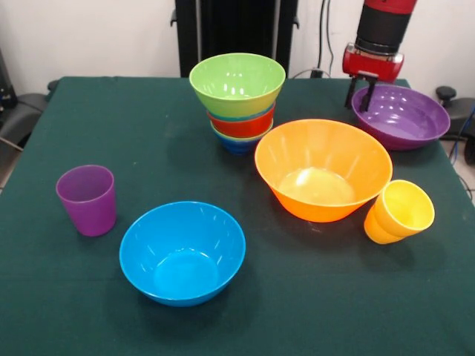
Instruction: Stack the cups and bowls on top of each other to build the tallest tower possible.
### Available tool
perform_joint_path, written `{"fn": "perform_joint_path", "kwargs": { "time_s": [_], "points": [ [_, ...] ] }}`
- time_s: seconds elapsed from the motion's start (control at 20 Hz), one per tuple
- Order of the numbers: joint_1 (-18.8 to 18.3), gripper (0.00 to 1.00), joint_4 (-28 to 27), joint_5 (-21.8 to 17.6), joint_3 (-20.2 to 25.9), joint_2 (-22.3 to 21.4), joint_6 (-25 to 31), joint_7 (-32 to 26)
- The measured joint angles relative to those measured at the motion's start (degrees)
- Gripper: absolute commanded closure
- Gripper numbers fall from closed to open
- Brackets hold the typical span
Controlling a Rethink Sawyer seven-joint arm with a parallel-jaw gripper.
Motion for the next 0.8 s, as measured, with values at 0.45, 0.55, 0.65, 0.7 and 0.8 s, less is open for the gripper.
{"fn": "perform_joint_path", "kwargs": {
  "time_s": [0.45, 0.55, 0.65, 0.7, 0.8],
  "points": [
    [-1.09, 1.0, 0.01, 0.52, -0.12, -1.17, 0.04, 0.0],
    [-1.56, 1.0, 0.02, 0.52, -0.12, -1.82, 0.04, 0.0],
    [-1.73, 1.0, 0.02, 0.52, -0.12, -2.44, 0.11, 0.0],
    [-1.9, 1.0, 0.03, 0.51, -0.13, -3.64, 0.47, 0.0],
    [-1.97, 1.0, 0.03, 0.49, -0.13, -5.14, 1.23, 0.0]
  ]
}}
